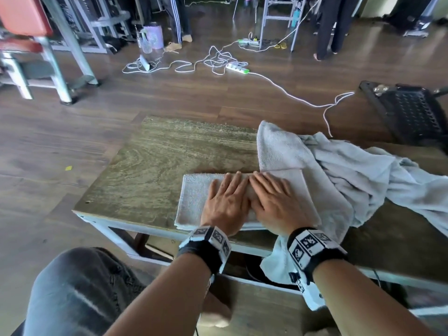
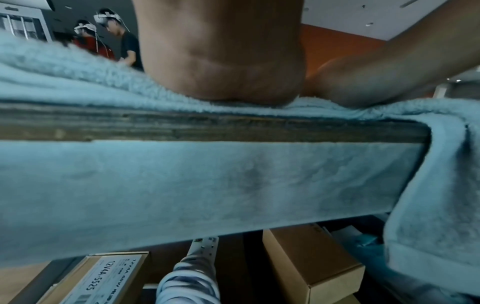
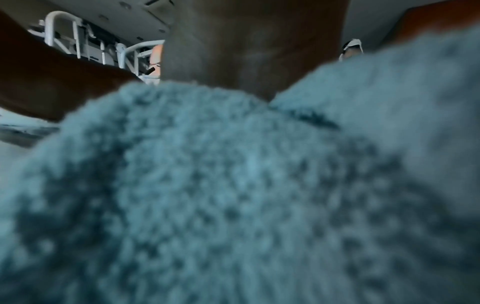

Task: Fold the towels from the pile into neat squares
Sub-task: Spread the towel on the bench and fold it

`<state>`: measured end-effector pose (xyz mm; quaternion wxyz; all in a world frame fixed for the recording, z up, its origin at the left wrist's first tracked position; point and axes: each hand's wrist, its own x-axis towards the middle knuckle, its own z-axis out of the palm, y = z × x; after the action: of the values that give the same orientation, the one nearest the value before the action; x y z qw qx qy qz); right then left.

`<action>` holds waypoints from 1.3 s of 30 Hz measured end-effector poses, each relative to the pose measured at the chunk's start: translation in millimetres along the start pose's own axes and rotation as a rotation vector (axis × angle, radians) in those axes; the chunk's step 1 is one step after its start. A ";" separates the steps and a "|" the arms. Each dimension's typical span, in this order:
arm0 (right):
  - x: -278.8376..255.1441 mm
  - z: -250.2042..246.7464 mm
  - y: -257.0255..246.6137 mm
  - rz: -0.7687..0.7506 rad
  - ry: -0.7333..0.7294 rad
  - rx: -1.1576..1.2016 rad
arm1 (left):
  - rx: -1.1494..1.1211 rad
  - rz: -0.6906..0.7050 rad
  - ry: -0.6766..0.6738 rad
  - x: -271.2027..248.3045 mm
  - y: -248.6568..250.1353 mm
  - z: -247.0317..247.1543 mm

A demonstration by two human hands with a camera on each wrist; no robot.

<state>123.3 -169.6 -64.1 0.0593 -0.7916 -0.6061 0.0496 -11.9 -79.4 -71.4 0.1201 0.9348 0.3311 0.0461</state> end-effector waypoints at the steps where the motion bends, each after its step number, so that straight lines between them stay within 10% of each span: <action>1: 0.8 1.5 0.2 0.008 0.005 0.009 | 0.004 -0.001 -0.010 -0.4 0.8 -0.7; 39: -14.4 3.3 19.1 0.454 0.020 0.037 | -0.054 -0.251 0.034 -50.9 -68.3 -12.4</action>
<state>137.2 -188.4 -70.2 0.0673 -0.9070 -0.4106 0.0647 -95.0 -57.8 -77.1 0.1442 0.8817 0.4459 0.0554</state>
